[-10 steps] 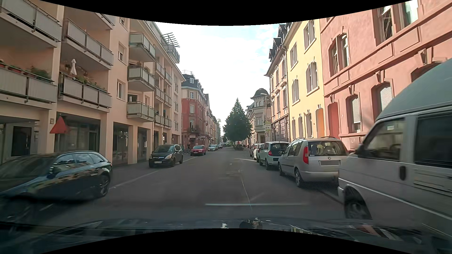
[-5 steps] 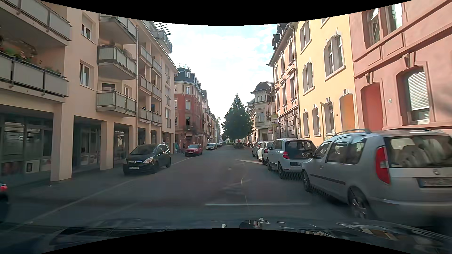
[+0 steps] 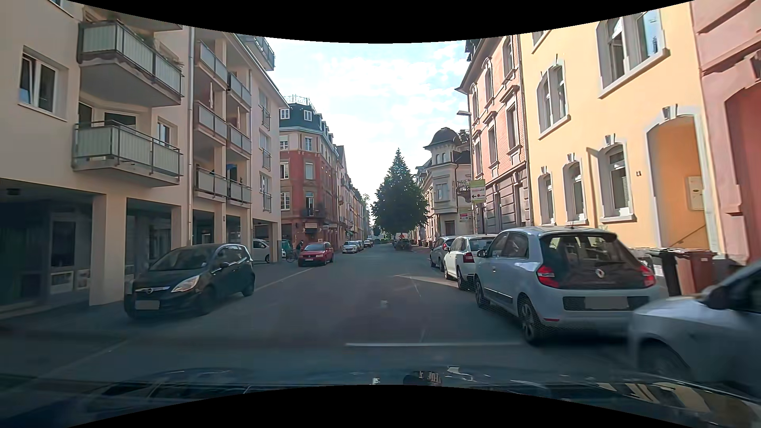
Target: Follow the waypoints while adhering to traffic rules and regulations
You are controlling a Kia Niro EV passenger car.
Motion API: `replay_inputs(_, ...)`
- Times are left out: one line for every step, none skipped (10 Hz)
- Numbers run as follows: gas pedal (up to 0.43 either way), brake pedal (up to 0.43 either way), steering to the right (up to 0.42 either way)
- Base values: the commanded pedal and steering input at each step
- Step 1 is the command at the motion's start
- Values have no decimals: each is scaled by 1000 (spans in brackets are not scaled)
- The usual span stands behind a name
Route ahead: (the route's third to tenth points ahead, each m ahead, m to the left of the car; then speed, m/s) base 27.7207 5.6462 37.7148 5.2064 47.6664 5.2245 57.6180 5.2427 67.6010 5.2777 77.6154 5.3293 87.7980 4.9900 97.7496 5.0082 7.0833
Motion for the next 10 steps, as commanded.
replay_inputs(20,0,2)
replay_inputs(0,0,3)
replay_inputs(0,0,3)
replay_inputs(0,0,3)
replay_inputs(0,0,3)
replay_inputs(0,0,3)
replay_inputs(0,0,4)
replay_inputs(0,0,3)
replay_inputs(0,0,3)
replay_inputs(0,0,4)
